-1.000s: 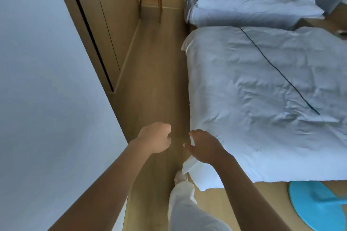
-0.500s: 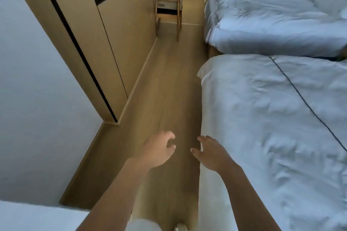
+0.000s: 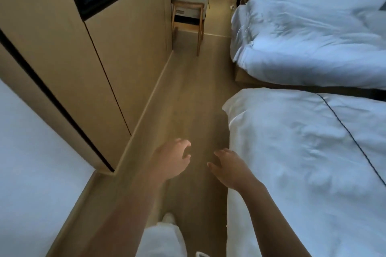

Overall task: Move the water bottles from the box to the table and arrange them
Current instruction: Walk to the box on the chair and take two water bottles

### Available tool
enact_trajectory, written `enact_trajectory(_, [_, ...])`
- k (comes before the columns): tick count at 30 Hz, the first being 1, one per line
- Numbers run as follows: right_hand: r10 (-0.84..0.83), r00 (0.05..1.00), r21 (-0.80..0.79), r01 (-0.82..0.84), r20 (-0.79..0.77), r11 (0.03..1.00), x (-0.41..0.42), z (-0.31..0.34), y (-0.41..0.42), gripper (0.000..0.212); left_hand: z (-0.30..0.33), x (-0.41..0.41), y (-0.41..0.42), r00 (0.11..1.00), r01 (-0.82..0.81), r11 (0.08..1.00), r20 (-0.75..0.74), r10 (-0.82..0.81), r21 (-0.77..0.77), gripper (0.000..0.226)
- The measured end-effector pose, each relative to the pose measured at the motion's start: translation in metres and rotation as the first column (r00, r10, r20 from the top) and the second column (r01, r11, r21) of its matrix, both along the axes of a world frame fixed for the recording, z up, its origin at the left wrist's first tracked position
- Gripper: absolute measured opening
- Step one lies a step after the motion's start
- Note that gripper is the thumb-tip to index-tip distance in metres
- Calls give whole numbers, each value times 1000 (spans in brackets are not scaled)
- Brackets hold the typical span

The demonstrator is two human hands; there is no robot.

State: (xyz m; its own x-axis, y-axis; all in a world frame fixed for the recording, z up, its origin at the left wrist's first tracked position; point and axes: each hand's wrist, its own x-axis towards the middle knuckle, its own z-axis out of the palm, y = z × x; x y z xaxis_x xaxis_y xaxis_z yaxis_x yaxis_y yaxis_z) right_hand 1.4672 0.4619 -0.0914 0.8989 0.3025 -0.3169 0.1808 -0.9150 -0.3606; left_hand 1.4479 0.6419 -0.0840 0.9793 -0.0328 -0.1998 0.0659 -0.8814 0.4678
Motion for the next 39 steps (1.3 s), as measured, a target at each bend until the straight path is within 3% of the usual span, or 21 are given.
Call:
enact_trajectory(5, [-13,997,4,13,78,1000,102,8,34,32,14,116,40,999,16,999,34,-17,44,38])
enact_trajectory(12, [-116,993,25,116,10,993,244,-1,48,29,5,250,77,999,-25,999,-43,27,47,41])
enact_trajectory(17, [-88,996,109,88,2,990,360,-14,54,38,-2,366,80,999,-39,997,-35,42,72,40])
enact_trajectory(27, [-40,995,111,29,92,993,632,14,33,55,8,617,61,996,-80,983,-13,84,164,42])
enact_trajectory(39, [-3,998,93,-3,64,996,879,-15,84,57,-12,873,114,992,-128,989,4,128,79,42])
